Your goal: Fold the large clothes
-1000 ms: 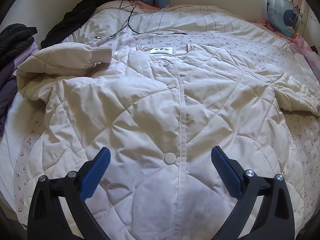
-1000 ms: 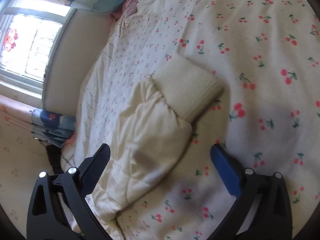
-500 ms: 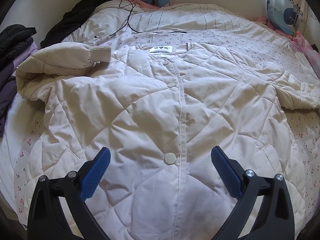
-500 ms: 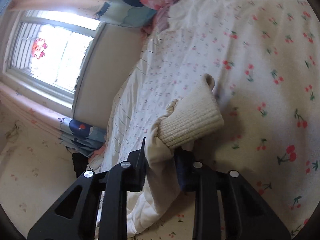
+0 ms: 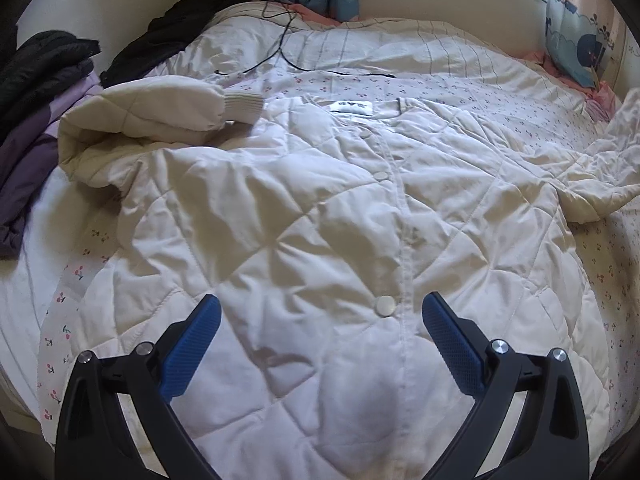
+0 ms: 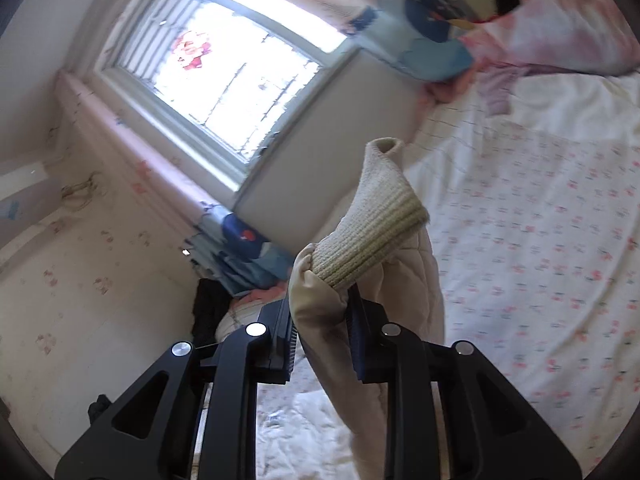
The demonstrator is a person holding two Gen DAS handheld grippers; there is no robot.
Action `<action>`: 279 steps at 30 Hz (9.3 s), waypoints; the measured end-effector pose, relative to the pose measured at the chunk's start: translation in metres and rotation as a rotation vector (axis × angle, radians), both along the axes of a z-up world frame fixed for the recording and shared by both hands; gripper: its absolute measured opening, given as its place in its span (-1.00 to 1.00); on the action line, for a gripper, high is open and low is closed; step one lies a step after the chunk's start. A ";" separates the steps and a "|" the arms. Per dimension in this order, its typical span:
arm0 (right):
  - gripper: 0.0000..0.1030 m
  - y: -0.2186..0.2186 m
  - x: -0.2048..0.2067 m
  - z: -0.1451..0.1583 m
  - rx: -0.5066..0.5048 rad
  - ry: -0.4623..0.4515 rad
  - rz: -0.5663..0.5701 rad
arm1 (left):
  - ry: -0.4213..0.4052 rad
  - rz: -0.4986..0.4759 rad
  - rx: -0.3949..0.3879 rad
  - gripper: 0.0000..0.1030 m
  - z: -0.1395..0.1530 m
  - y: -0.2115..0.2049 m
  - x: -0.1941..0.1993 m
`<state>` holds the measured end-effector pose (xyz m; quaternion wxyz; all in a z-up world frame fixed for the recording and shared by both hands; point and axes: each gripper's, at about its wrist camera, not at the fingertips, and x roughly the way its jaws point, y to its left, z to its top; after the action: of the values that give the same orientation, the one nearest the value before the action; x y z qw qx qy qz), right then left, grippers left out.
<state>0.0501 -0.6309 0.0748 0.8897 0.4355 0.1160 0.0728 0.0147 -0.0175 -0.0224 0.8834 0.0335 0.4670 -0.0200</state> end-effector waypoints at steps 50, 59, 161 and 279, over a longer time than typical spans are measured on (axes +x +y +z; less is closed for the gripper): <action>0.81 0.558 0.107 -0.137 -0.461 0.428 0.879 | -0.096 0.269 -0.148 0.88 0.036 0.159 -0.009; 0.83 0.453 -0.002 -0.092 -0.364 0.260 0.775 | -0.219 -0.006 0.261 0.88 0.053 0.134 0.028; -0.37 0.242 0.038 -0.131 -0.260 0.447 0.506 | -0.141 0.096 -0.306 0.86 0.008 0.131 0.049; 0.89 0.326 0.051 -0.160 -0.668 0.632 0.438 | -0.083 -0.102 -0.317 0.86 0.024 0.034 0.051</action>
<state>0.1012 -0.3053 -0.0852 0.8657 0.0934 0.4850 0.0811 0.0660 0.0163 0.0015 0.8939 -0.0818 0.4189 -0.1367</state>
